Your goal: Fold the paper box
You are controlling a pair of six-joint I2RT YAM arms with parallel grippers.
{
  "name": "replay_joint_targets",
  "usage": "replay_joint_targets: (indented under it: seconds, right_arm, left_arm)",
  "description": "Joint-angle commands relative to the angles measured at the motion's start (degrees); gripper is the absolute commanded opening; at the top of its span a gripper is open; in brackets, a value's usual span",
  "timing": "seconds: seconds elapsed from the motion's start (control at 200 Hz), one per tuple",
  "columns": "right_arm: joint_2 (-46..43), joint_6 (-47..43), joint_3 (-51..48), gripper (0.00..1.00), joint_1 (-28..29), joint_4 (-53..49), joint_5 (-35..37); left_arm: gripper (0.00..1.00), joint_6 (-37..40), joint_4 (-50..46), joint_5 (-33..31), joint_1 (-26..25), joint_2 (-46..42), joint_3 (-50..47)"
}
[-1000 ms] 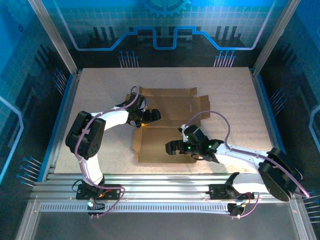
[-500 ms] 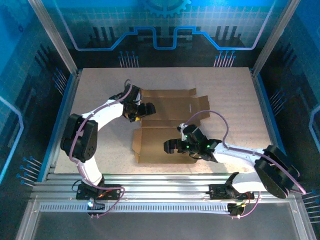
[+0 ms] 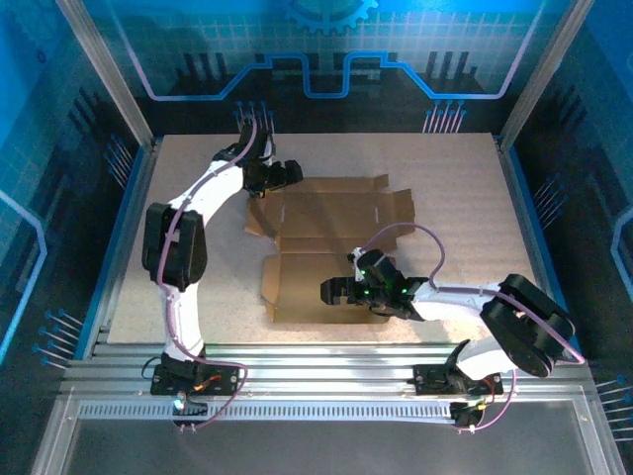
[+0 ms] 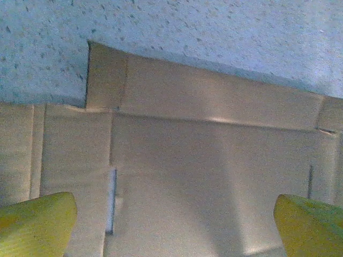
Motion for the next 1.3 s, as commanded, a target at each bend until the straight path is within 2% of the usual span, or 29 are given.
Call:
replay_joint_targets:
  seconds: [0.0, 0.17, 0.295, 0.49, 0.781, 1.296]
  right_arm:
    - [0.50, 1.45, -1.61, 1.00, 1.02, 0.37, 0.19]
    - [1.12, 1.46, -1.50, 1.00, 1.41, 0.03, -0.26]
    - [1.63, 1.61, -1.44, 1.00, 1.61, -0.07, -0.16]
    - [2.16, 2.07, -1.72, 1.00, 1.79, 0.28, 0.00]
    - [4.25, 2.27, -1.36, 1.00, 1.98, 1.33, -0.37]
    - [8.14, 2.39, -0.22, 1.00, 2.25, 0.78, -2.07]
  left_arm:
    - [0.97, 2.79, -3.37, -3.04, 1.05, 5.17, 6.76]
    - [0.98, 3.04, -4.58, -5.61, 1.38, 11.47, 13.80]
    - [0.98, 1.98, -4.73, -5.07, 1.57, 15.03, 17.46]
    - [0.98, 1.64, -2.50, 1.60, 1.66, 18.62, 21.56]
    - [0.95, 0.54, 4.00, 8.58, 1.31, 17.27, 19.35]
    - [0.94, -0.81, 6.23, 11.02, -1.35, 24.71, 22.49]
